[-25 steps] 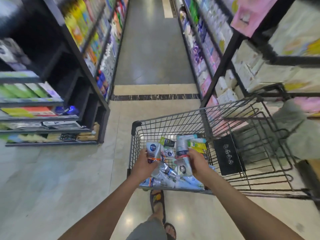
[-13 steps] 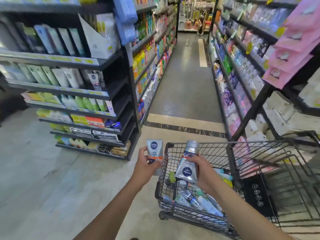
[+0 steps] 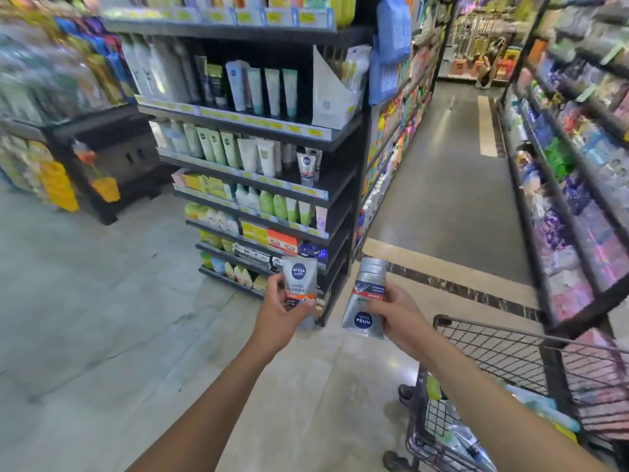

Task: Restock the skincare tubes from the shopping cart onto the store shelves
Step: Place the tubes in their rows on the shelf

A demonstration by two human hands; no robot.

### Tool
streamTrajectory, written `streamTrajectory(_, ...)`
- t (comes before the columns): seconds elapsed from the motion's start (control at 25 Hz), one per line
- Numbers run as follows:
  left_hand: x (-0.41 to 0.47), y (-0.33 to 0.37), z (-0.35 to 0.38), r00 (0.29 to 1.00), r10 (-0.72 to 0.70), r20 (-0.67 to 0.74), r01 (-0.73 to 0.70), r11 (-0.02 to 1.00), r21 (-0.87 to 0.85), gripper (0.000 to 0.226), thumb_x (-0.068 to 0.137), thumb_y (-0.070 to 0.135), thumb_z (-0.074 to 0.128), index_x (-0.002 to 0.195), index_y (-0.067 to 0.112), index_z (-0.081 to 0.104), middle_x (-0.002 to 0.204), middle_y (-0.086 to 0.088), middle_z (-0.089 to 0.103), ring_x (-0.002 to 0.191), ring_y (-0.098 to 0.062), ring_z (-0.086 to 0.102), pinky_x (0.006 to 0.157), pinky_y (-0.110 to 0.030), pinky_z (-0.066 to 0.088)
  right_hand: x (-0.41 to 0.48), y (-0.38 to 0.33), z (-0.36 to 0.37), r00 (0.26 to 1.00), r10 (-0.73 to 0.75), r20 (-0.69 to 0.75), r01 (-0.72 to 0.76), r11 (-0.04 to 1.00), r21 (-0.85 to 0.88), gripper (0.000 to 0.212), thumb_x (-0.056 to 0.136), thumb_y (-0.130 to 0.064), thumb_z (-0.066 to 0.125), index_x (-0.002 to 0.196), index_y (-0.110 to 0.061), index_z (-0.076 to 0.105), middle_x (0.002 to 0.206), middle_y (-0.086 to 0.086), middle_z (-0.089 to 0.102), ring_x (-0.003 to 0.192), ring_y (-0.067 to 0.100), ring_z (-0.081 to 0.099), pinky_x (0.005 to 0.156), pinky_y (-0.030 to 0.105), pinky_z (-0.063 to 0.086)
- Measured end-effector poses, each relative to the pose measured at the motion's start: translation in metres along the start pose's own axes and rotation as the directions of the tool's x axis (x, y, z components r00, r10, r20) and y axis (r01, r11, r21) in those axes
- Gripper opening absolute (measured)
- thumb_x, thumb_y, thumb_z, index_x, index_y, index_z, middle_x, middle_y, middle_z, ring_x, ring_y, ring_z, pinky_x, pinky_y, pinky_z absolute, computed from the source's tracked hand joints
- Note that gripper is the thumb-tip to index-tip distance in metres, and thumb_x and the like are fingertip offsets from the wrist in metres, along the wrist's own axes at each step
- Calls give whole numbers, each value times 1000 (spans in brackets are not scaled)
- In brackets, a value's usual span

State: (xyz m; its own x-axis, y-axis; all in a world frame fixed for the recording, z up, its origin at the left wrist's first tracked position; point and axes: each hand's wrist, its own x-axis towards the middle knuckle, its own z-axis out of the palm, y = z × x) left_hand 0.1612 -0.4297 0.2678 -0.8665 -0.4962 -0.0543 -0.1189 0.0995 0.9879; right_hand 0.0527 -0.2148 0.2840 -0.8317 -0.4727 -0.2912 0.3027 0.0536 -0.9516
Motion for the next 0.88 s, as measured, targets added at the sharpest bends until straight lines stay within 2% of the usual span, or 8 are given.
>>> streamTrajectory(0.08, 15, -3, -38, 1000, 12, -20, -12, 1000, 27, 62, 89, 7, 79, 134, 24, 40, 111, 9, 69, 84, 12, 68, 70, -10, 53, 22, 0, 32, 998, -54, 20, 56, 989, -136, 62, 77, 3, 81, 132, -18, 60, 114, 11, 74, 102, 29, 73, 85, 44, 61)
streamTrajectory(0.2, 35, -10, -90, 997, 5, -73, -3, 1000, 29, 66, 86, 13, 82, 136, 25, 40, 116, 6, 70, 89, 6, 70, 74, -15, 55, 50, -12, 72, 995, -98, -2, 90, 920, -381, 69, 73, -7, 88, 130, -30, 57, 105, 6, 74, 92, 21, 72, 67, 28, 57)
streamTrajectory(0.24, 41, -12, -103, 996, -5, -84, 8, 1000, 29, 67, 86, 16, 83, 137, 26, 40, 117, 6, 70, 92, 3, 70, 77, -18, 55, 58, -18, 82, 992, -122, -23, 100, 897, -431, 67, 72, -10, 89, 127, -32, 58, 103, 5, 73, 88, 19, 71, 62, 24, 54)
streamTrajectory(0.32, 52, -15, -122, 995, -19, -96, 22, 999, 24, 66, 86, 18, 83, 136, 27, 41, 116, 9, 71, 95, 0, 70, 79, -22, 55, 75, -28, 96, 982, -182, -53, 132, 857, -498, 57, 67, -18, 93, 113, -35, 62, 100, 1, 72, 86, 18, 70, 61, 25, 54)
streamTrajectory(0.48, 76, -23, -144, 994, -12, -104, 13, 1000, 13, 66, 86, 16, 82, 136, 29, 41, 112, 13, 72, 91, 1, 71, 84, -29, 56, 108, -45, 116, 971, -235, -39, 162, 769, -618, 26, 72, -22, 90, 88, -25, 70, 76, -8, 72, 69, 11, 65, 59, 25, 49)
streamTrajectory(0.56, 94, -29, -151, 994, -25, -104, 27, 1000, 17, 69, 86, 19, 83, 138, 30, 40, 112, 14, 72, 94, -3, 72, 87, -32, 57, 127, -49, 124, 972, -234, -26, 165, 758, -631, 18, 75, -24, 89, 83, -23, 73, 71, -9, 72, 65, 8, 63, 59, 25, 48)
streamTrajectory(0.68, 127, -35, -158, 993, -38, -109, 43, 998, 37, 70, 85, 25, 84, 139, 32, 39, 112, 15, 72, 94, -5, 72, 88, -36, 59, 164, -53, 131, 968, -246, -58, 170, 803, -572, 16, 77, -23, 88, 87, -23, 75, 76, -8, 75, 71, 9, 67, 62, 26, 52)
streamTrajectory(0.88, 201, -35, -160, 994, -37, -101, 42, 998, 45, 62, 88, 17, 81, 134, 28, 42, 114, 8, 72, 91, 0, 71, 72, -18, 56, 253, -65, 137, 940, -310, -146, 226, 881, -415, 31, 80, -27, 86, 109, -24, 75, 90, -5, 77, 88, 16, 73, 74, 34, 59)
